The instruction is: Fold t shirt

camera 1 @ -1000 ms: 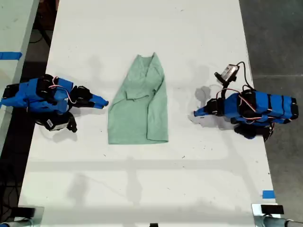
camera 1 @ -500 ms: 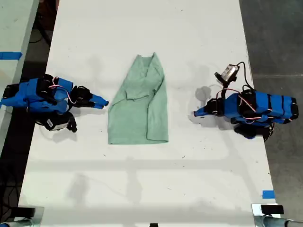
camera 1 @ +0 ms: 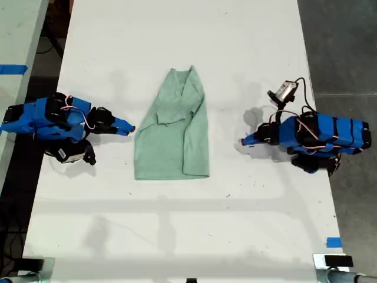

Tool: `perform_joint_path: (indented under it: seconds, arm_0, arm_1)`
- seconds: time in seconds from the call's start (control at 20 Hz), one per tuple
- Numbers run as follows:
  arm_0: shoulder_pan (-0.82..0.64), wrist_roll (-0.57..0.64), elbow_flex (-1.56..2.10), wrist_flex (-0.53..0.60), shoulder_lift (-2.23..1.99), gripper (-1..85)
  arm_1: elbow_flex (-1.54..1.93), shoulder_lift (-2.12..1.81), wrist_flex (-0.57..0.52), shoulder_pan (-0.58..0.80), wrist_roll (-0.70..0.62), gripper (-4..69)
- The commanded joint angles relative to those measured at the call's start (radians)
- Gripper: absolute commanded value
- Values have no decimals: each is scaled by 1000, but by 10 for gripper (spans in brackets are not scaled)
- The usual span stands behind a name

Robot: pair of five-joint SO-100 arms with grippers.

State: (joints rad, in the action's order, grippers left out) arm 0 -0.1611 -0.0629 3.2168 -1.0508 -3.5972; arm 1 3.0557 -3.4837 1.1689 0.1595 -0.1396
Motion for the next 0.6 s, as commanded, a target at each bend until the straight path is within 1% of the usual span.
perform_joint_path:
  seconds: [0.0,0.5,0.55]
  arm_0:
    - [8,8,8,-5,-8,106]
    - [6,11,8,-5,-8,98]
    - [-26,129,18,11,-8,102]
  arm_1:
    - [60,-17,6,-5,9,15]
    - [60,-17,5,-3,-2,15]
    - [60,-17,5,-5,-2,15]
